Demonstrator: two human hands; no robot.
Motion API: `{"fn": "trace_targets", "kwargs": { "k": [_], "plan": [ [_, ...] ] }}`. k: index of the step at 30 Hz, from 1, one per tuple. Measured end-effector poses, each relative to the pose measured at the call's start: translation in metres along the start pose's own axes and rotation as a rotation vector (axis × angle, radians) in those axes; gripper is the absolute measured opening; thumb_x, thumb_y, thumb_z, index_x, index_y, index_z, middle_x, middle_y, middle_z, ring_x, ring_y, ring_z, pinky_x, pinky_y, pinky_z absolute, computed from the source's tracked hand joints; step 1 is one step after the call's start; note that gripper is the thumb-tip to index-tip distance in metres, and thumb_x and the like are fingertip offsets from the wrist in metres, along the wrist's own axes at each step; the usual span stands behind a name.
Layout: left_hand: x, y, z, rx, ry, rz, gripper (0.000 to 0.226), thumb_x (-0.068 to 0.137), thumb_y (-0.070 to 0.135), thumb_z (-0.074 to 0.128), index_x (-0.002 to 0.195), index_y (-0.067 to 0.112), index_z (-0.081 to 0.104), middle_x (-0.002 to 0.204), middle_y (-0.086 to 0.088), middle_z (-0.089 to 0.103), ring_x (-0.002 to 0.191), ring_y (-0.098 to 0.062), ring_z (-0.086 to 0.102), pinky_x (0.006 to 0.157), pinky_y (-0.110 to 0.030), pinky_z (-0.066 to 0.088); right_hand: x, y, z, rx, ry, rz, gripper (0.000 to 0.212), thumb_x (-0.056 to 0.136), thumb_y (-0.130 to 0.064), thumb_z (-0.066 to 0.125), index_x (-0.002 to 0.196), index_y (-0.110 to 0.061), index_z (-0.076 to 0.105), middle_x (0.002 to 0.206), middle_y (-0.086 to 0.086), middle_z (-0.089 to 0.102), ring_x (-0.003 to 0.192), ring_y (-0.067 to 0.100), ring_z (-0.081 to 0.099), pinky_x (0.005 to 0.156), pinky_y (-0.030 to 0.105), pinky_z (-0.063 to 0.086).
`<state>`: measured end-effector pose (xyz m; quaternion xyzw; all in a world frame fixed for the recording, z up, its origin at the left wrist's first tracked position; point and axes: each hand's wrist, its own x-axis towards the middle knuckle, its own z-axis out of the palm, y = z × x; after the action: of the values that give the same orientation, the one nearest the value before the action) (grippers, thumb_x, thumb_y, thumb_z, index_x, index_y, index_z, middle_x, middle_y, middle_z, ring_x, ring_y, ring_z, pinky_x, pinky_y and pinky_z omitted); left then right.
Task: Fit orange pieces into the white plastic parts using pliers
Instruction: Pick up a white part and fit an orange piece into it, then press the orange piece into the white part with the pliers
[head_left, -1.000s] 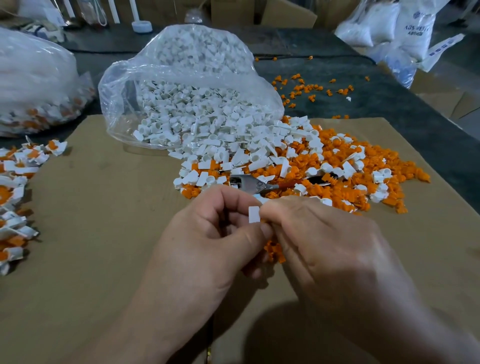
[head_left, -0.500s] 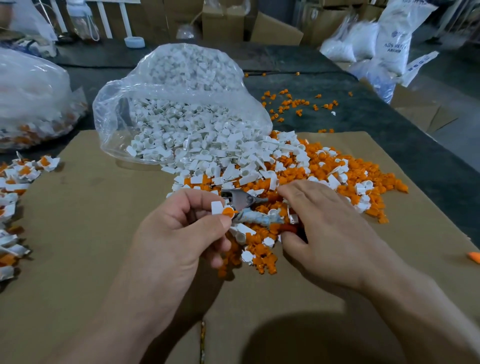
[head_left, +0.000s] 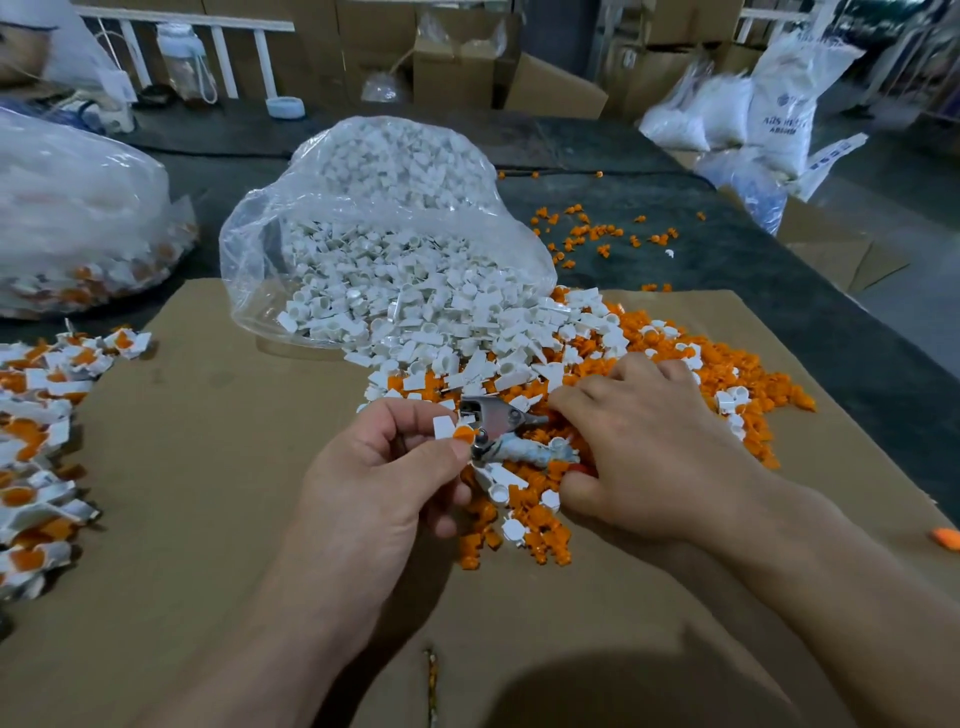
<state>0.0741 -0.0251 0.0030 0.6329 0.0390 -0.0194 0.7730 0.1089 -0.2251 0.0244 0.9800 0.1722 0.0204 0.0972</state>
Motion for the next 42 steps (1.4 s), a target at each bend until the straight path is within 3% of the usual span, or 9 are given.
{"fn": "trace_targets", "kwargs": {
  "k": [6,10,12,14,16,22,27,33,42],
  "plan": [
    [0.002,-0.005,-0.004,0.021,-0.013,0.019,0.021,0.085,0.008,0.072,0.081,0.029,0.074,0.064,-0.003,0.066,0.056,-0.014,0.059,0.045,-0.020,0.046,-0.001,0.011,-0.005,0.126,0.117,0.076,0.037,0.073,-0.053,0.037,0.095,-0.025,0.050,0.077,-0.008,0.050,0.071,0.014,0.042,0.068,0.035,0.042],
    [0.003,-0.004,-0.002,-0.043,-0.013,0.034,0.023,0.080,0.007,0.074,0.079,0.029,0.075,0.065,-0.004,0.065,0.057,-0.012,0.061,0.044,-0.019,0.045,-0.014,0.018,-0.013,0.332,0.225,0.153,0.033,0.076,-0.052,0.044,0.100,-0.029,0.046,0.086,-0.014,0.049,0.078,0.009,0.045,0.064,0.025,0.041],
    [0.002,-0.001,0.000,-0.114,-0.020,0.049,0.016,0.069,0.013,0.077,0.076,0.027,0.075,0.064,-0.004,0.063,0.055,-0.011,0.060,0.042,-0.019,0.044,-0.027,0.016,-0.016,0.445,0.292,0.178,0.034,0.077,-0.063,0.046,0.099,-0.037,0.043,0.084,-0.024,0.045,0.077,0.000,0.047,0.062,0.015,0.035],
    [0.001,0.002,0.002,-0.187,-0.036,0.057,0.014,0.061,0.017,0.075,0.073,0.025,0.075,0.063,-0.005,0.061,0.054,-0.011,0.059,0.040,-0.019,0.043,-0.038,0.011,-0.016,0.505,0.281,0.169,0.041,0.073,-0.075,0.044,0.098,-0.043,0.041,0.086,-0.029,0.045,0.081,-0.006,0.047,0.063,0.013,0.033],
    [-0.001,0.005,0.004,-0.214,-0.060,0.072,0.015,0.061,0.016,0.074,0.074,0.024,0.075,0.062,-0.004,0.060,0.053,-0.011,0.059,0.039,-0.019,0.044,-0.046,0.007,-0.014,0.478,0.230,0.124,0.040,0.072,-0.071,0.046,0.101,-0.042,0.047,0.090,-0.026,0.048,0.084,-0.001,0.046,0.066,0.012,0.031],
    [-0.004,0.002,0.006,-0.210,-0.079,0.099,0.017,0.065,0.009,0.070,0.081,0.016,0.074,0.060,-0.003,0.056,0.051,-0.013,0.057,0.039,-0.020,0.042,-0.050,0.003,-0.013,0.412,0.155,0.029,0.042,0.070,-0.056,0.036,0.104,-0.036,0.052,0.093,-0.018,0.053,0.084,0.007,0.048,0.069,0.014,0.035],
    [-0.004,0.001,0.005,-0.109,-0.089,0.140,0.022,0.068,0.000,0.079,0.084,0.015,0.073,0.061,-0.004,0.056,0.050,-0.013,0.058,0.040,-0.021,0.044,-0.053,0.005,-0.011,0.459,0.180,0.024,0.042,0.073,-0.051,0.044,0.110,-0.034,0.054,0.099,-0.015,0.055,0.090,0.010,0.052,0.073,0.031,0.047],
    [-0.006,-0.002,0.006,-0.063,-0.075,0.189,0.015,0.071,0.012,0.072,0.080,0.024,0.075,0.063,-0.003,0.060,0.053,-0.011,0.058,0.043,-0.021,0.045,-0.055,0.008,-0.010,0.457,0.163,-0.016,0.042,0.073,-0.053,0.045,0.109,-0.035,0.054,0.098,-0.015,0.054,0.089,0.010,0.051,0.073,0.034,0.048],
    [-0.006,-0.002,0.006,-0.038,-0.042,0.230,0.016,0.072,0.012,0.071,0.079,0.026,0.075,0.061,0.000,0.060,0.051,-0.010,0.057,0.043,-0.020,0.045,-0.057,0.004,-0.008,0.472,0.242,-0.013,0.038,0.076,-0.050,0.047,0.109,-0.033,0.058,0.098,-0.013,0.060,0.087,0.007,0.047,0.076,0.024,0.041]
  ]
}}
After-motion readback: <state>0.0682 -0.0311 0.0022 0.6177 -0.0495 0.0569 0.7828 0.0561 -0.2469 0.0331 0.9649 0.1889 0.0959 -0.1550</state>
